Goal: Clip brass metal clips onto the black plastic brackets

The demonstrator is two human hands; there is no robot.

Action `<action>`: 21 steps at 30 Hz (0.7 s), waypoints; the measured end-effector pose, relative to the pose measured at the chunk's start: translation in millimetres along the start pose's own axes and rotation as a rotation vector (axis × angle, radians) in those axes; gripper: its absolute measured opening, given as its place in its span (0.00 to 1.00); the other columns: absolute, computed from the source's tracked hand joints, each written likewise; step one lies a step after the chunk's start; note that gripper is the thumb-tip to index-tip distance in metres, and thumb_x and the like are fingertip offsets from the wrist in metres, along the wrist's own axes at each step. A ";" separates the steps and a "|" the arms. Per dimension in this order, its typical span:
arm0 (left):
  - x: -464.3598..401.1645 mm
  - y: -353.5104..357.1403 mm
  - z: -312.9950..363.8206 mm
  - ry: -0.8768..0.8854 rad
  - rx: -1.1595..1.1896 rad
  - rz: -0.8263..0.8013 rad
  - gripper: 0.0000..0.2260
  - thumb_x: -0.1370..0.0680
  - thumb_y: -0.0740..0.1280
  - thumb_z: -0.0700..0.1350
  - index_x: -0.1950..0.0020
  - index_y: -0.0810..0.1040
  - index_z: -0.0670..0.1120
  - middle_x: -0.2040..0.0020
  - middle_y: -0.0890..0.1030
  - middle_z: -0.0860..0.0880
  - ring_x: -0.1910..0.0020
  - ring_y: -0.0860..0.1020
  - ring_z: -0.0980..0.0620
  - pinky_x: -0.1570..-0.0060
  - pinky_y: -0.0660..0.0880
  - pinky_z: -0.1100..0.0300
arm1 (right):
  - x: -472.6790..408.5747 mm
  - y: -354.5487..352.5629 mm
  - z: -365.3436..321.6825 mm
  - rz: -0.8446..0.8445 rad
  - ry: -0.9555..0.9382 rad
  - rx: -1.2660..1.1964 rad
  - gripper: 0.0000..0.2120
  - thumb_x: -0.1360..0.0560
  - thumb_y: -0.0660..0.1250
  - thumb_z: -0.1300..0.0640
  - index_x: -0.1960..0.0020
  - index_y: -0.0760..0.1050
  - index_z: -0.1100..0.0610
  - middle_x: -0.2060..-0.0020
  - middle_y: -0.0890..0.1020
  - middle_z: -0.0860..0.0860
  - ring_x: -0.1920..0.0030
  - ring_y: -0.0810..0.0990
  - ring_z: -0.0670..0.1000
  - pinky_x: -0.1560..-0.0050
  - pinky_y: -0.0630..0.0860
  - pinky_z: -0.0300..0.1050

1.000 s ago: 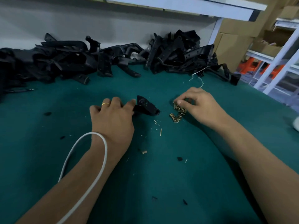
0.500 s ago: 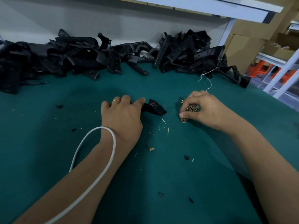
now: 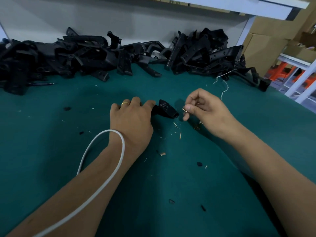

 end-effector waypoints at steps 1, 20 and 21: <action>-0.2 -0.2 -0.1 -0.002 0.000 0.004 0.21 0.20 0.60 0.43 0.27 0.69 0.57 0.46 0.76 0.49 0.45 0.75 0.44 0.46 0.67 0.49 | -0.3 3.3 0.8 0.006 0.013 -0.061 0.03 0.19 0.68 0.67 0.48 0.74 0.64 0.57 0.80 0.62 0.57 0.87 0.52 0.49 0.79 0.41; 0.0 0.8 0.3 0.012 -0.024 0.008 0.20 0.20 0.60 0.43 0.28 0.70 0.55 0.46 0.76 0.48 0.46 0.76 0.43 0.47 0.65 0.48 | -1.1 9.9 -7.5 0.120 -0.064 -0.200 0.04 0.19 0.68 0.65 0.48 0.81 0.66 0.59 0.83 0.60 0.61 0.84 0.53 0.44 0.80 0.58; 0.1 0.9 0.4 0.012 -0.023 0.007 0.20 0.20 0.60 0.43 0.29 0.70 0.55 0.46 0.76 0.48 0.46 0.75 0.43 0.47 0.64 0.48 | -1.0 11.3 -7.7 0.119 -0.070 -0.173 0.04 0.18 0.68 0.65 0.49 0.81 0.64 0.60 0.83 0.57 0.62 0.84 0.52 0.46 0.81 0.57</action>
Point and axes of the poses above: each hand's wrist, its own x-axis away from the middle knuckle, its own y-axis out of the palm, z = x × y, the point moved 3 cm from there along -x, towards the middle knuckle
